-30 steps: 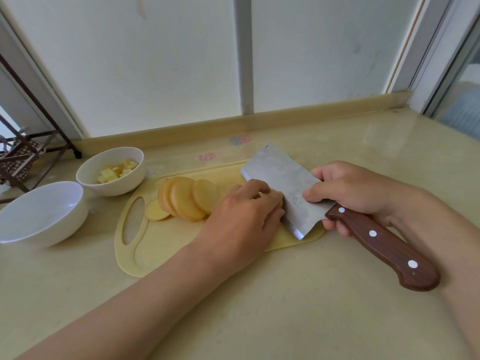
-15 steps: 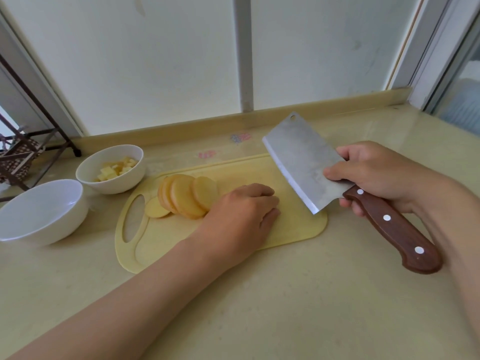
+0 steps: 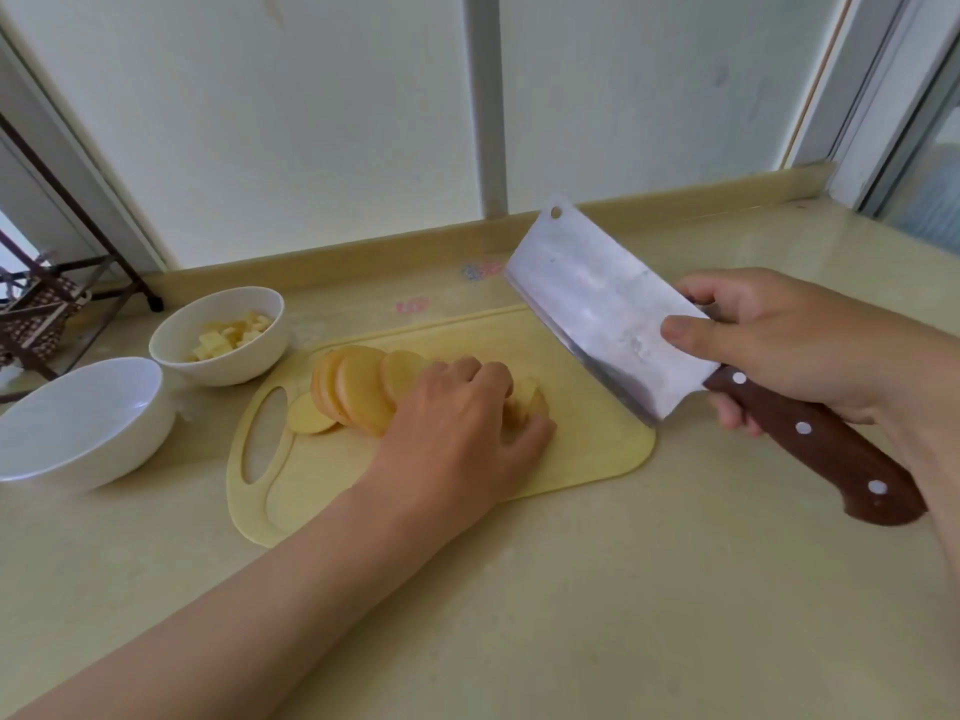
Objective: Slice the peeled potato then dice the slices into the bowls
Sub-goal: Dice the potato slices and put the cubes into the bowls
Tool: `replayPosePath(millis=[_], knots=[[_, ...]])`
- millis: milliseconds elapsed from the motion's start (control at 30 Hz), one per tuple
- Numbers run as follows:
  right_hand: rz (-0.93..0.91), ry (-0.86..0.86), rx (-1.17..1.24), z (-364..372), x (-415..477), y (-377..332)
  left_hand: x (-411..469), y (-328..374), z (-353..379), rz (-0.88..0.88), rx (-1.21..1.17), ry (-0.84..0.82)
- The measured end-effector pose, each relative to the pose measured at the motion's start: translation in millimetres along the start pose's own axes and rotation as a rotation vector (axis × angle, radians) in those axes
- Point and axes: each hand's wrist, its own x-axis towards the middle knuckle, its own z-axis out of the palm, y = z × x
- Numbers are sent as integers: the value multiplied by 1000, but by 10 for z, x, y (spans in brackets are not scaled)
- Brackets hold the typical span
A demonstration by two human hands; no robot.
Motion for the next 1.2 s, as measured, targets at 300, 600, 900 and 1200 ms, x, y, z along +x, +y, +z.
replayPosePath(millis=[300, 600, 900, 1200], knots=[[-138, 3, -447, 59, -80, -67, -42, -37, 68, 8, -113, 61], [-238, 192, -721, 139, -106, -94, -43, -56, 117, 23, -100, 119], [-261, 230, -817, 190, -101, -125, -40, -41, 112, -53, -112, 77], [-268, 215, -816, 234, -91, -168, -10, -9, 115, -60, -74, 40]])
